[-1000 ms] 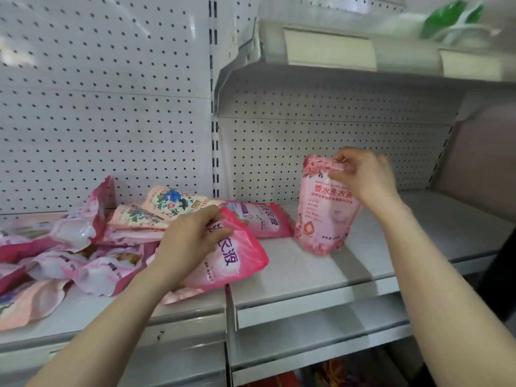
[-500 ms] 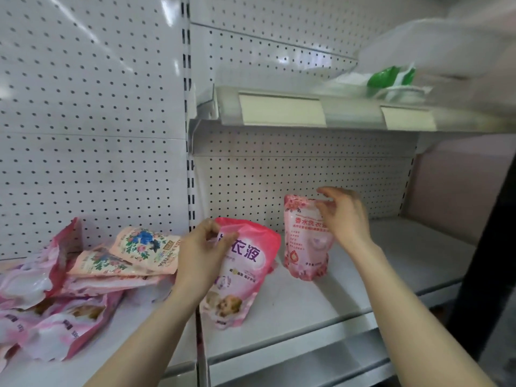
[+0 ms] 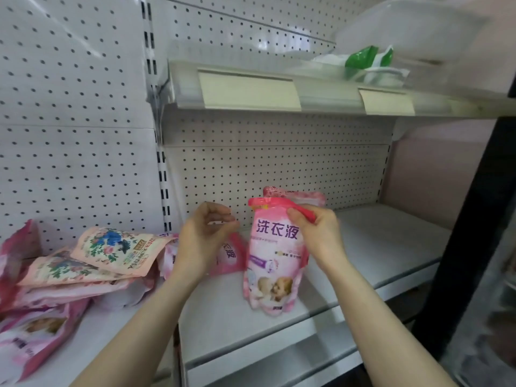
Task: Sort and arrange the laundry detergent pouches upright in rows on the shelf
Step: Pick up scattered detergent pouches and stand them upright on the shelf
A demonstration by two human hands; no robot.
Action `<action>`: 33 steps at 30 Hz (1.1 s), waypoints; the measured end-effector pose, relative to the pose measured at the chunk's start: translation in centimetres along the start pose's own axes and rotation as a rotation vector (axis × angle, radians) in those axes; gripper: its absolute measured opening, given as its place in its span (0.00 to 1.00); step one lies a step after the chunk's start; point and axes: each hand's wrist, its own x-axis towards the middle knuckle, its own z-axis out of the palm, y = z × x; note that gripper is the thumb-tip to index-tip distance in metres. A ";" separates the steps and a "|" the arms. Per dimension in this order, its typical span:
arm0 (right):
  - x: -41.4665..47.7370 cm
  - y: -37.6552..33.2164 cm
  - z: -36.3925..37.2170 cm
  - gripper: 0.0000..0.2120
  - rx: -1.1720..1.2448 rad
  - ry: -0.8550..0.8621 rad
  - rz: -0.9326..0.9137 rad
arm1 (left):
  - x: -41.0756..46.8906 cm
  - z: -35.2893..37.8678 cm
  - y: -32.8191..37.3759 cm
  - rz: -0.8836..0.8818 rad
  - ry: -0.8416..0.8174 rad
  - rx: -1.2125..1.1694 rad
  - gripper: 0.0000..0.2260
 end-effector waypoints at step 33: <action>-5.3 2.8 7.0 0.07 0.094 -0.586 0.508 | -10.2 -6.6 -6.2 0.337 -0.082 0.959 0.18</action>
